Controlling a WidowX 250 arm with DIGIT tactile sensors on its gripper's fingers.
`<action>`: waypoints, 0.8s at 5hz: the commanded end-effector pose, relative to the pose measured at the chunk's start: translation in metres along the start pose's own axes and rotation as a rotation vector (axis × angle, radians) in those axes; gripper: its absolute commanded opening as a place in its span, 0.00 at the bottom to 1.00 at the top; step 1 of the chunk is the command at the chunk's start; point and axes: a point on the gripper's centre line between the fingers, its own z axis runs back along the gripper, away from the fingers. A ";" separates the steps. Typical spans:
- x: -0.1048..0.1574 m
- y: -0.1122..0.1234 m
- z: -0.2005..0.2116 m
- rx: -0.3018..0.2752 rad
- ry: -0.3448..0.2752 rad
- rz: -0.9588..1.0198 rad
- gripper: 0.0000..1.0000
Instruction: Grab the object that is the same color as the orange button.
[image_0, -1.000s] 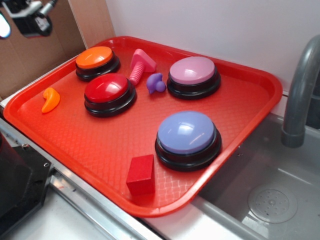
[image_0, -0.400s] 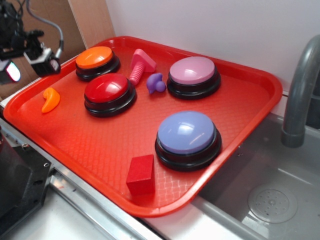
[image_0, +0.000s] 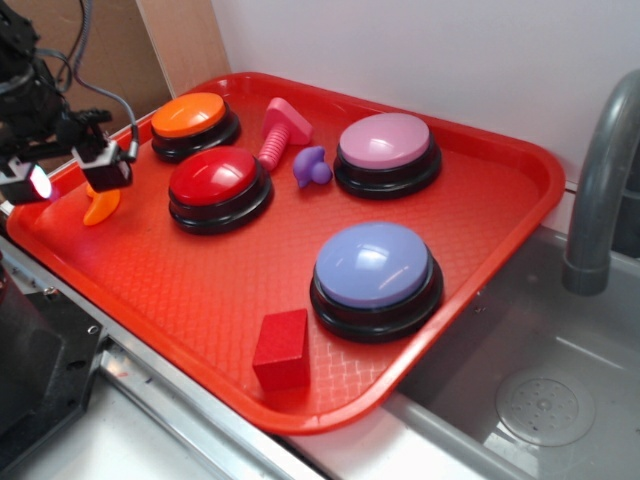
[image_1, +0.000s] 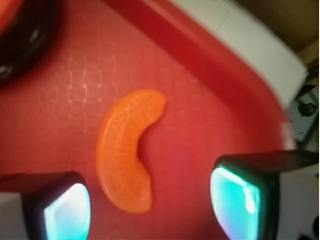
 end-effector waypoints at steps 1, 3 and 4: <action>0.000 -0.011 -0.013 -0.007 -0.029 -0.046 1.00; -0.002 -0.016 -0.022 -0.010 -0.036 -0.066 0.00; -0.004 -0.018 -0.022 -0.009 -0.041 -0.067 0.00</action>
